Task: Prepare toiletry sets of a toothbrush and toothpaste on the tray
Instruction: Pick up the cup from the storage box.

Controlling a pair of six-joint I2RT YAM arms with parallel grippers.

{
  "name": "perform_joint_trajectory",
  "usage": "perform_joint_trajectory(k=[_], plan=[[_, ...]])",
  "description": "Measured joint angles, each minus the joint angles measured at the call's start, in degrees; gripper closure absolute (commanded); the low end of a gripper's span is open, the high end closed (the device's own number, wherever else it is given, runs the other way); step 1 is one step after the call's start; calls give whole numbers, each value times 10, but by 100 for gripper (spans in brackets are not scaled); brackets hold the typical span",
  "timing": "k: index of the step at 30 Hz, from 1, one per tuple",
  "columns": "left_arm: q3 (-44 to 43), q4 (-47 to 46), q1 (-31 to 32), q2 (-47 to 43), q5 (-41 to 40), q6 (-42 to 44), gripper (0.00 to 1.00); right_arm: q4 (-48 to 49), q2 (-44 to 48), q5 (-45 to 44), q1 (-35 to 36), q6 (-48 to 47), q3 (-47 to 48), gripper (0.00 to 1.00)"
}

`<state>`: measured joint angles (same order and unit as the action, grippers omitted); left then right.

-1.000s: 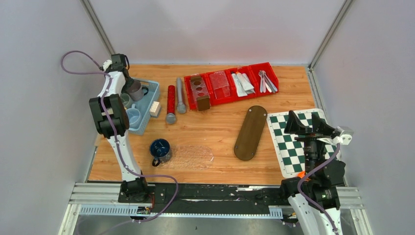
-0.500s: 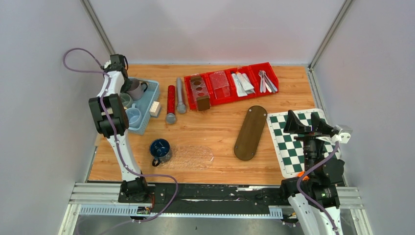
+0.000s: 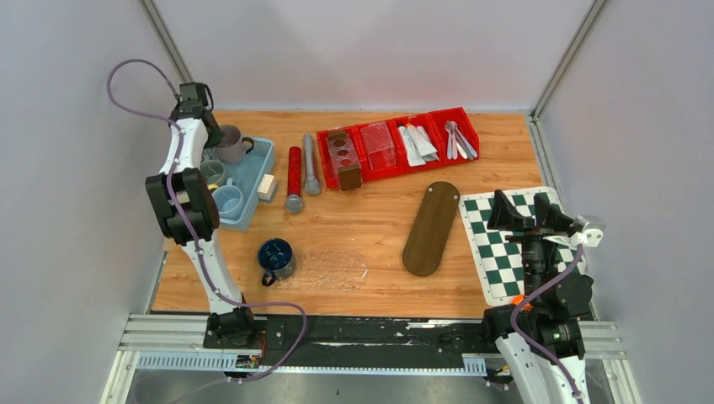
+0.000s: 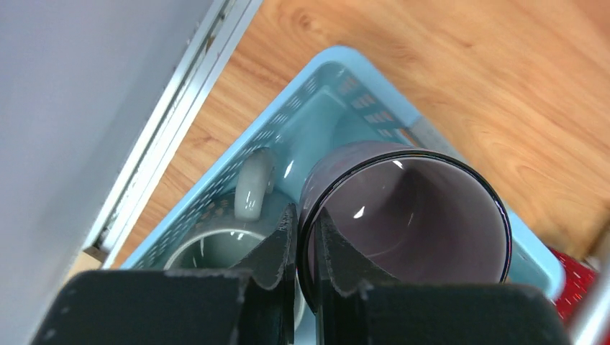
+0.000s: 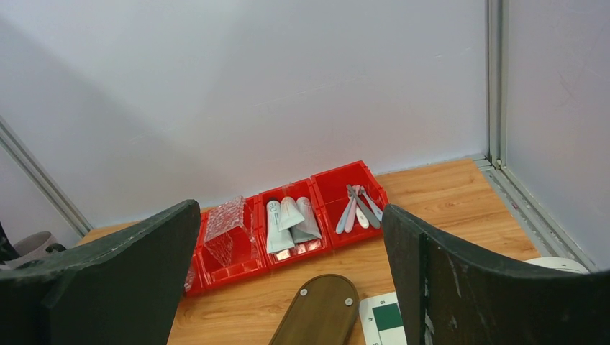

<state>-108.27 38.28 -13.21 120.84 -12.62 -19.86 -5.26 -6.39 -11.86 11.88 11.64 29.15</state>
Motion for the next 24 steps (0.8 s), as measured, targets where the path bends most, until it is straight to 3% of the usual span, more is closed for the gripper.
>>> perform_joint_trajectory(k=[11,24], plan=[[57,-64,25,-150,119,155,100,0,3,0,0,0,-1,0],[221,-94,183,-287,308,367,100,1,12,4,0,0,-2,0]])
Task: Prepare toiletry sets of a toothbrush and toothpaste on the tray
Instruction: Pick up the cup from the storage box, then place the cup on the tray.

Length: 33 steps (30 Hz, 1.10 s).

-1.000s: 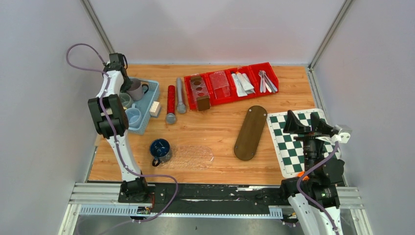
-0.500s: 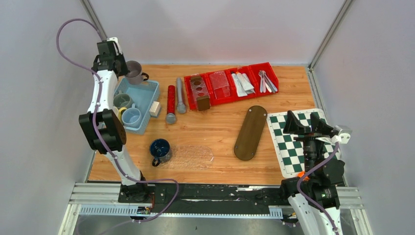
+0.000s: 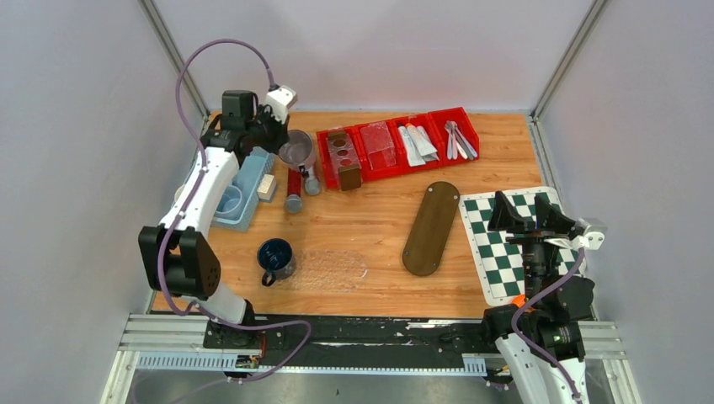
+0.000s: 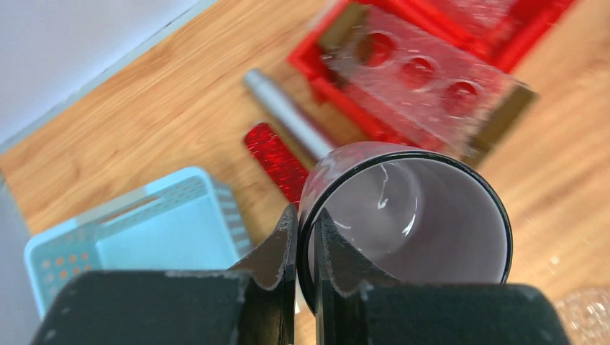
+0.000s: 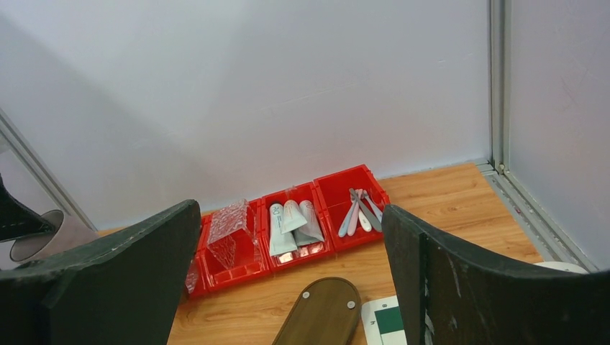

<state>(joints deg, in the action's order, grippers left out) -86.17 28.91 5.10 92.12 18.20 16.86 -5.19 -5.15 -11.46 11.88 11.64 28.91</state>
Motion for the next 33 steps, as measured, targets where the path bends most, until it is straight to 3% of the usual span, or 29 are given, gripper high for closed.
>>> perform_joint_trajectory(k=[5,10,18,33], plan=[[50,5,32,-62,80,56,100,0,0,0,0,0,0,0],[110,19,64,-109,109,90,100,0,0,0,0,0,0,0],[206,67,129,-156,96,117,97,0,0,0,0,0,0,0],[319,90,211,-198,13,121,80,1,0,1,0,0,0,0]])
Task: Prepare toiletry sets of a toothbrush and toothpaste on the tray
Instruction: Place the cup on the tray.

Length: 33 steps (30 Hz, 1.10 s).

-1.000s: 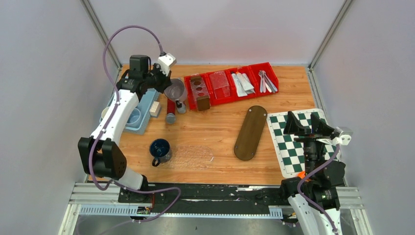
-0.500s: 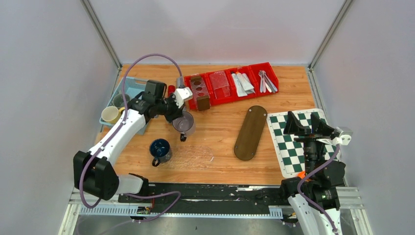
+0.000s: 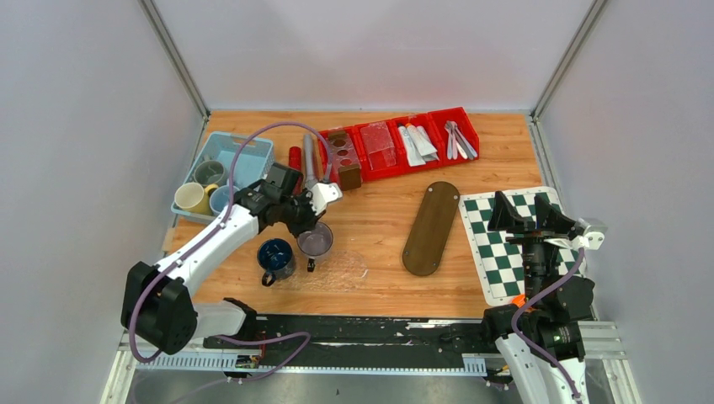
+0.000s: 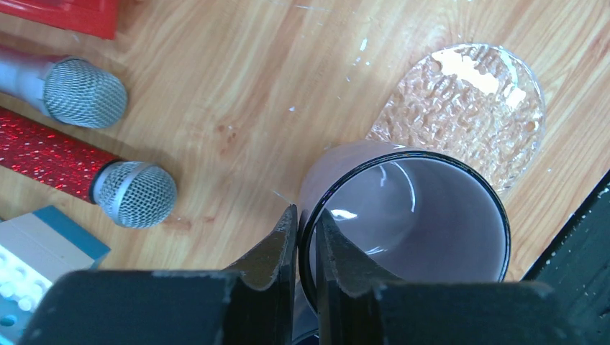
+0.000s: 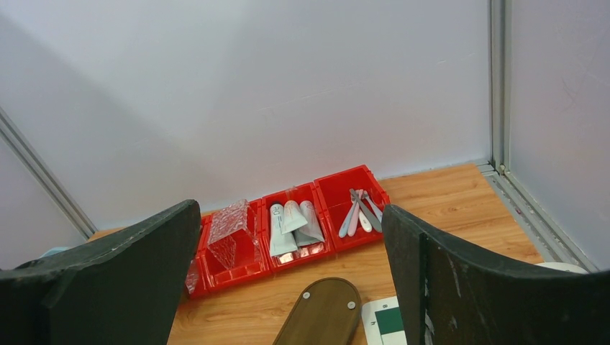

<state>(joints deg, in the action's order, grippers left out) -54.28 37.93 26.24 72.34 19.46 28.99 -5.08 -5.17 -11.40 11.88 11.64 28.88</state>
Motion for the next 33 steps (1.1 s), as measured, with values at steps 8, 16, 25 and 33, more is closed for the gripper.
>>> perform_joint_trajectory(k=[8,16,25,33], plan=[[23,-3,38,13,-17,8,69,0,-5,0,0,0,0,0],[45,-9,53,13,-19,10,56,0,-11,0,1,0,0,0],[46,-6,56,6,-20,9,24,1,-12,0,1,0,0,0],[21,-15,57,-35,-29,-27,0,0,-26,14,1,0,1,0]])
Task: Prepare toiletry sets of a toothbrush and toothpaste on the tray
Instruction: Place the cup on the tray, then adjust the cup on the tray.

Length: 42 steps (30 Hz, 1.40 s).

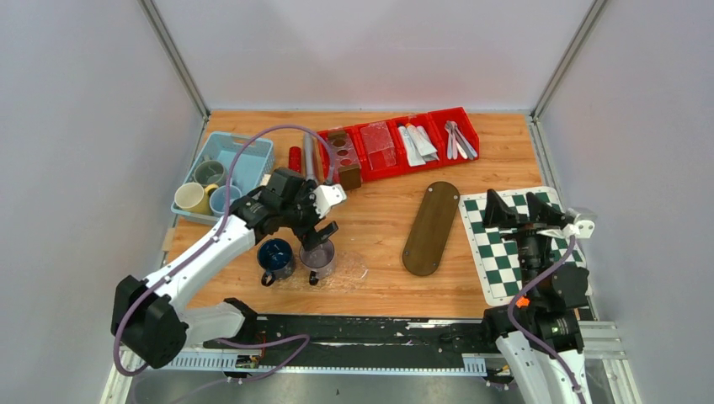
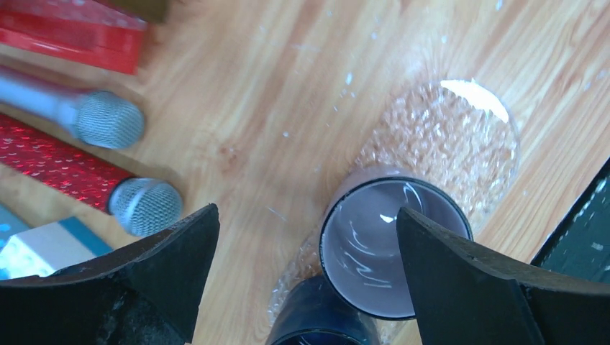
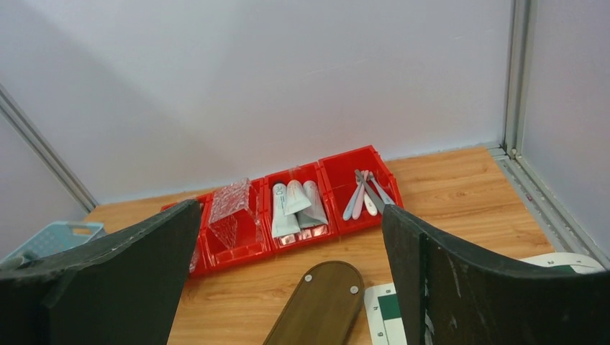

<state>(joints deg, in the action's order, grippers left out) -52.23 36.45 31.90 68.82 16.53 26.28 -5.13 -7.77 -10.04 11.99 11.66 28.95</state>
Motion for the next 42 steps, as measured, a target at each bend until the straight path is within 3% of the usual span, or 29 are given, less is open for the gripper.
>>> perform_joint_trajectory(k=[5,10,19,24,30,34,35,38,42], plan=[[-23,-37,0,-28,-17,-76,0,-24,-78,36,0,5,32,0],[-45,-59,9,-32,-48,-206,0,-50,-152,65,0,11,68,0],[-46,-17,91,-40,-158,-390,6,-74,-166,66,0,18,69,0],[-60,36,125,2,-218,-447,13,-81,-167,66,0,18,69,0],[-60,57,162,30,-230,-499,24,-82,-156,64,0,18,69,0],[-60,55,168,38,-226,-522,40,-80,-144,61,0,18,68,0],[-60,54,168,45,-226,-525,53,-79,-142,60,0,18,68,0],[-60,53,168,65,-227,-535,70,-79,-141,60,0,20,66,0],[-59,54,168,88,-230,-547,80,-79,-141,60,0,22,64,0]])
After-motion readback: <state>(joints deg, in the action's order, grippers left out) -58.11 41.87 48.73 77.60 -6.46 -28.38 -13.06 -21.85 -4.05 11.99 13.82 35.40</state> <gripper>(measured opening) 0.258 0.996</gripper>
